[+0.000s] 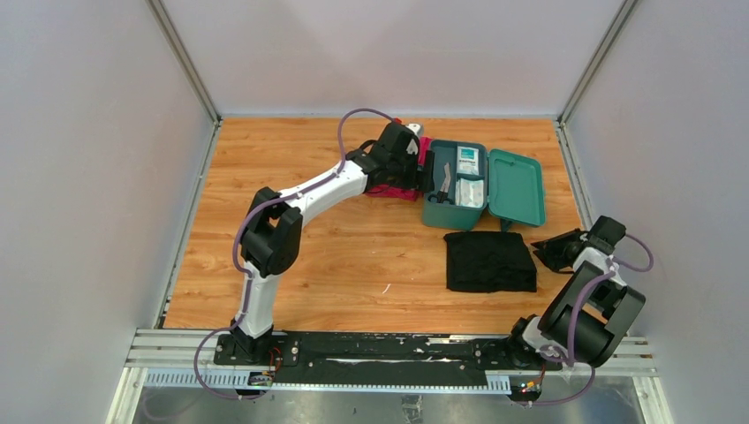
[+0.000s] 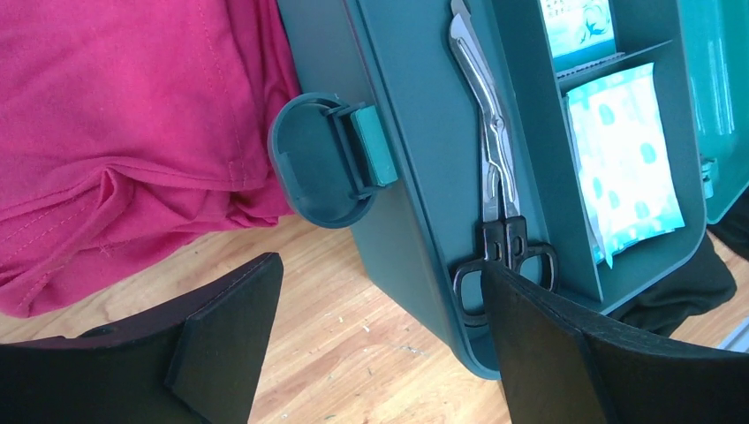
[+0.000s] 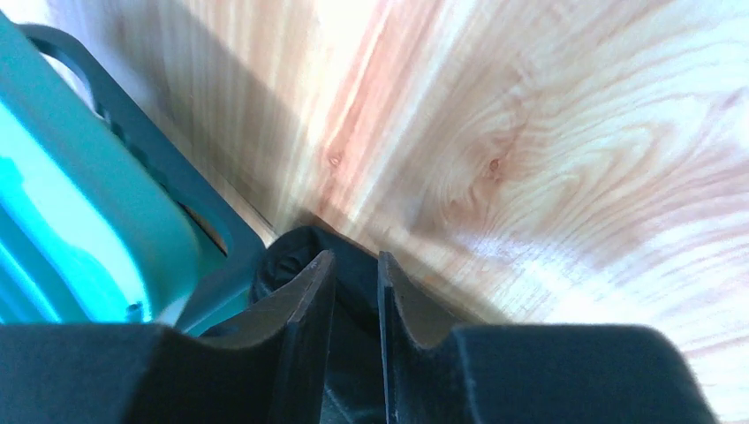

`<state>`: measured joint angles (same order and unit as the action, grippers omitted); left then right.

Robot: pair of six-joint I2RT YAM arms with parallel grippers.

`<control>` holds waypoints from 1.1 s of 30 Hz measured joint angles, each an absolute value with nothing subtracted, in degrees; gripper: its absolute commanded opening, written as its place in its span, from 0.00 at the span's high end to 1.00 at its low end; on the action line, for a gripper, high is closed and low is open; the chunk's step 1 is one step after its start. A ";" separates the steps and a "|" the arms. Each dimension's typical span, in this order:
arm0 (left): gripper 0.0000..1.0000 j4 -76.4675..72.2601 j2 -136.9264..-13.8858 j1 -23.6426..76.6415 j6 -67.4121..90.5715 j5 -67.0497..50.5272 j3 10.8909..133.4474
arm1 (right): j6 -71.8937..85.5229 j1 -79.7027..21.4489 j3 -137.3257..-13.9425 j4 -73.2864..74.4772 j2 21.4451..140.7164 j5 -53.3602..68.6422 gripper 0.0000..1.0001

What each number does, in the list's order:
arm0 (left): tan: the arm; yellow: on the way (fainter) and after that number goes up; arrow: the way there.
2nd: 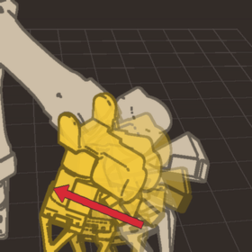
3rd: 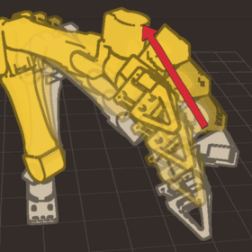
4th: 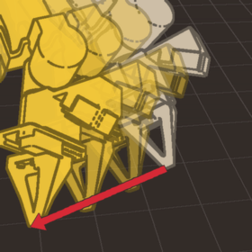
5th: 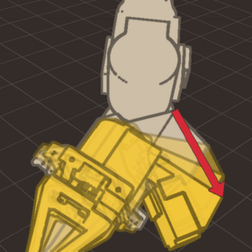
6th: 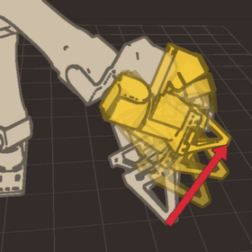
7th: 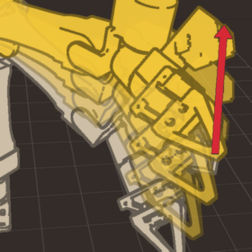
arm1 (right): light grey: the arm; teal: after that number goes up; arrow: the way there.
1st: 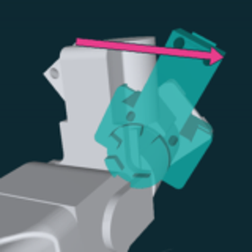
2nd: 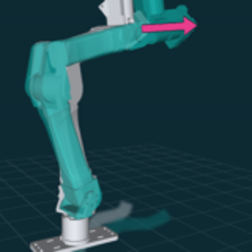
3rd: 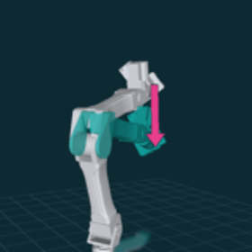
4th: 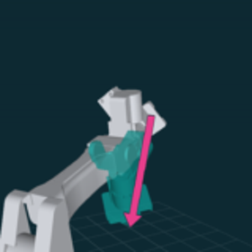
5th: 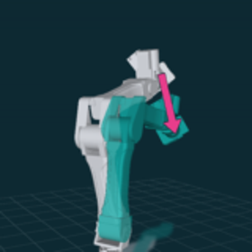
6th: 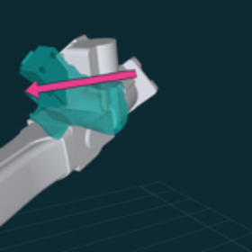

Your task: Organize the medicine kit

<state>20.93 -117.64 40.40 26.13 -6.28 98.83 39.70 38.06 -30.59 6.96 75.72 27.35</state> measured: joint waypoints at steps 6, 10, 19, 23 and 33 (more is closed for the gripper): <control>0.12 21.17 -117.99 40.64 25.52 -5.80 98.83 | 39.64 38.06 -31.88 7.01 73.19 24.01 0.70; 0.12 21.21 -118.37 40.64 25.45 -5.76 98.83 | 40.12 38.06 -32.14 3.49 77.69 26.72 0.70; 0.13 21.28 -119.42 40.66 25.50 -5.78 98.83 | 44.14 38.06 -32.21 -8.99 88.05 35.88 0.69; 0.13 21.19 -119.44 40.75 25.47 -5.80 98.83 | 47.66 38.06 -32.23 -16.91 92.05 41.08 0.69; 0.13 21.30 -119.48 41.12 25.19 -5.78 98.94 | 62.26 38.06 -30.15 -44.05 97.19 51.27 0.68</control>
